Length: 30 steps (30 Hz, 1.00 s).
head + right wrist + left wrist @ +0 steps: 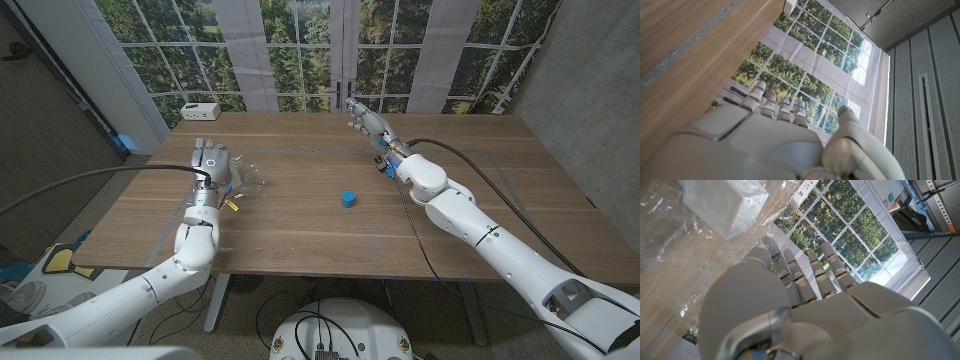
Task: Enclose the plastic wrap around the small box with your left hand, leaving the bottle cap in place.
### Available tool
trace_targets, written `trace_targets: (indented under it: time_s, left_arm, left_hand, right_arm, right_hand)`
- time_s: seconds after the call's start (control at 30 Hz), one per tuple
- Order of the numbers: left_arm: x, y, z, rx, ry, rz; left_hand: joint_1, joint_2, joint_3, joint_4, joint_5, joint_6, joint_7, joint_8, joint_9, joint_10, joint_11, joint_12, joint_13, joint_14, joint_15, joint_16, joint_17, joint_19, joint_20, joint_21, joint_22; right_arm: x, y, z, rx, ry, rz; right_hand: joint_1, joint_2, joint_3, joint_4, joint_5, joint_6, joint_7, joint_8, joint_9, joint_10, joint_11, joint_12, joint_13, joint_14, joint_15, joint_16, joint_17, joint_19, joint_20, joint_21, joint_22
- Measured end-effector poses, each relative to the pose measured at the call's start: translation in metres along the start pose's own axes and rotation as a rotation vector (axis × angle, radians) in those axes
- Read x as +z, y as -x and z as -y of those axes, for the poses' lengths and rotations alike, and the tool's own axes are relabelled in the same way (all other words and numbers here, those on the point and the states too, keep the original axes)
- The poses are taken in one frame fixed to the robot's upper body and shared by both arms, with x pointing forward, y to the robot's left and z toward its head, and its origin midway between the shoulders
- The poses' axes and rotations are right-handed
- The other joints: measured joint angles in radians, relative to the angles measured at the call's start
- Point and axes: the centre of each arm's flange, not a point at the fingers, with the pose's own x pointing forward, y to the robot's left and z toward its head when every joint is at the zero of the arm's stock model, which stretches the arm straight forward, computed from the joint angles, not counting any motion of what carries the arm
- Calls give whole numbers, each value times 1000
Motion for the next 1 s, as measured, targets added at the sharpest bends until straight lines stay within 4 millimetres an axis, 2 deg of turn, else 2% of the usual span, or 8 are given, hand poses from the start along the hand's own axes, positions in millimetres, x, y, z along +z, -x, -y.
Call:
trace_targets:
  time_s: [0.27,0.4,0.53,0.6,0.67,0.73,0.83,1.0]
  left_arm:
    - [10,-2,15,-49,-29,36]
    - [13,-1,20,-58,-44,50]
    - [14,3,22,-58,-44,53]
    - [13,5,23,-57,-42,55]
    - [12,7,23,-54,-36,51]
    - [9,10,22,-50,-26,41]
    - [5,13,20,-38,-8,20]
    - [-3,20,17,-10,32,-22]
  left_hand:
    - [22,-64,-26,-34,-8,38,-1,0,-10,14,-3,4,8,15,-4,0,-5,9,-10,11,-2]
    - [23,-105,-55,-32,-8,38,-1,0,-19,16,-5,4,10,16,-5,0,-3,10,-18,16,-7]
    - [23,-121,-76,-28,-8,27,-12,0,-18,16,-5,4,14,20,-1,0,-2,11,-27,23,-7]
    - [22,-128,-82,-21,-2,16,-23,18,-18,16,-5,4,17,20,-2,0,2,10,-29,23,-9]
    - [19,-133,-92,-11,5,-12,-49,65,-18,7,-5,4,22,20,-2,-2,6,10,-29,23,-12]
    - [17,-134,-97,-5,9,-74,-54,85,2,-3,-6,4,27,20,-2,-11,8,10,-29,29,-12]
    - [2,-124,-93,-2,9,-171,-61,41,-5,-24,-6,-2,32,20,-2,-17,8,6,-25,34,-15]
    - [-24,-149,-96,-1,16,-282,-74,-24,-43,-77,-4,-22,39,20,-2,-31,5,1,-20,35,-16]
  right_arm:
    - [-1,-2,3,0,1,-5]
    - [-2,-3,5,-2,2,-8]
    - [-2,-4,6,-3,2,-7]
    - [-2,-5,7,-3,2,-5]
    - [-2,-5,7,-3,2,-3]
    - [-2,-6,7,-2,3,-2]
    - [-1,-7,7,0,3,-1]
    - [-1,-8,6,5,3,2]
  right_hand:
    - [0,0,0,0,0,0,0,0,0,0,0,0,0,0,0,0,0,0,0,0,0]
    - [0,0,0,0,0,0,0,0,0,0,0,0,0,0,0,0,0,0,0,0,0]
    - [0,0,0,0,0,0,0,0,0,0,0,0,0,0,0,0,0,0,0,0,0]
    - [0,0,0,0,0,0,0,0,0,0,0,0,0,0,0,0,0,0,0,0,0]
    - [0,0,0,0,0,0,0,0,0,0,0,0,0,0,0,0,0,0,0,0,0]
    - [0,0,0,0,0,0,0,0,0,0,0,0,0,0,0,0,0,0,0,0,0]
    - [0,0,0,0,0,0,0,0,0,0,0,0,0,0,0,0,0,0,0,0,0]
    - [0,0,0,0,0,0,0,0,0,0,0,0,0,0,0,0,0,0,0,0,0]
